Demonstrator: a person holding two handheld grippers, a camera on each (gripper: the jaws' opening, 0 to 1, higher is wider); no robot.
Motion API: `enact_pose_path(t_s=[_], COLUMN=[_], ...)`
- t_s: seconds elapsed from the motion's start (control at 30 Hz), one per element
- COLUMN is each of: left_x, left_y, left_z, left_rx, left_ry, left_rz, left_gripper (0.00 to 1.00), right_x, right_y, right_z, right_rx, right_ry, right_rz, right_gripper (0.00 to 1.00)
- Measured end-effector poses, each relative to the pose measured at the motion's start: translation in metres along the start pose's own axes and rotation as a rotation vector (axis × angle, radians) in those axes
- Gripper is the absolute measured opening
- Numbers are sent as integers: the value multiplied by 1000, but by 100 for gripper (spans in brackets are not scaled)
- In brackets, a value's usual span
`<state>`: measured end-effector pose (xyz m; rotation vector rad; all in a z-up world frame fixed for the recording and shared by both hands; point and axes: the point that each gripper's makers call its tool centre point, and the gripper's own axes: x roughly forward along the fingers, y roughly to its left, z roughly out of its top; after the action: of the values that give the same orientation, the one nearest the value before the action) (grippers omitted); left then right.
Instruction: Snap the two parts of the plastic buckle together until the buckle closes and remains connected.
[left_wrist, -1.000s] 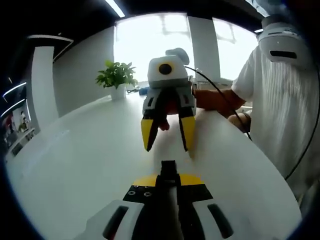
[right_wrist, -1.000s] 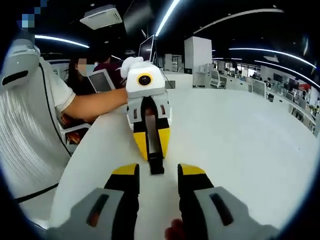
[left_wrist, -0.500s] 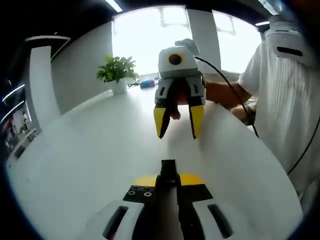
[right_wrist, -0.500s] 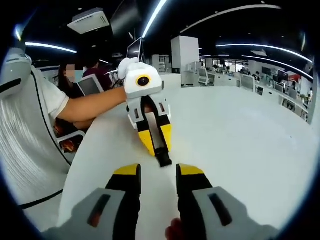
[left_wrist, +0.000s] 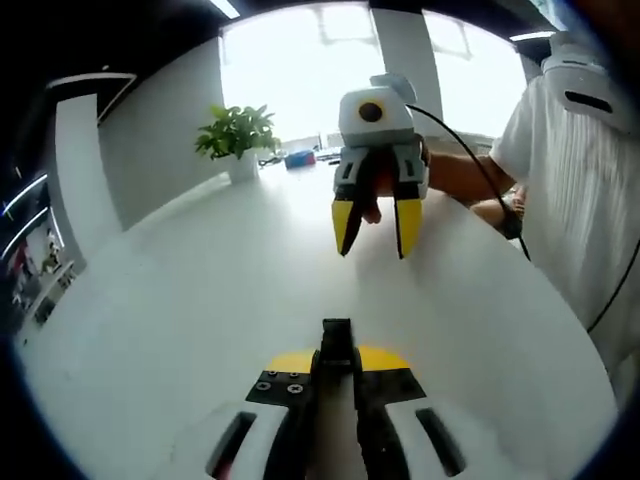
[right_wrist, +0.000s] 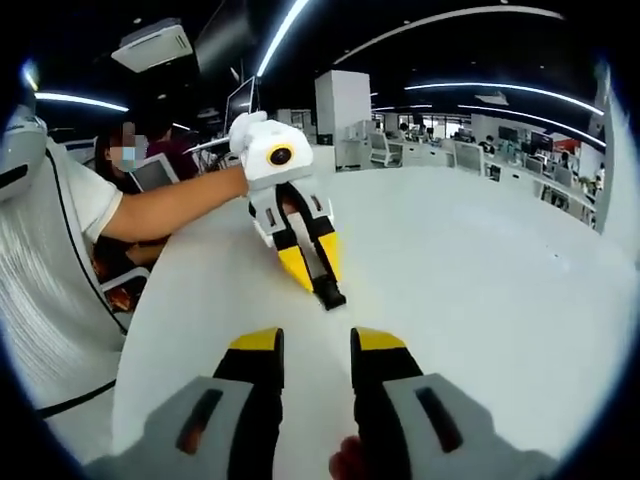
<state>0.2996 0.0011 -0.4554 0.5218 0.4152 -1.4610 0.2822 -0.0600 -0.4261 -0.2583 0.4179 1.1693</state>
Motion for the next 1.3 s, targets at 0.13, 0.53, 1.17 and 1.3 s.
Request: enact_pose_path(t_s=[0.13,0.53,1.17,1.3], left_x=[0,8,17,18], left_y=[10,45,87,90], left_z=[2,0,-1,0], left_rx=[2,12,-25,-31], left_ry=[-3,17,-4,-13], left_rz=[0,3,-5,-3], left_gripper=[11,12,12,12], right_x=[0,-14,-20,-22], right_y=[-2,-11,-23,-27], right_z=[-2,-9,-17,-14], right_rx=[16,19,42,55], right_ry=[9,17,19,1], right_rz=[-13,-47,-78,-97], right_gripper=[27,28,30,30])
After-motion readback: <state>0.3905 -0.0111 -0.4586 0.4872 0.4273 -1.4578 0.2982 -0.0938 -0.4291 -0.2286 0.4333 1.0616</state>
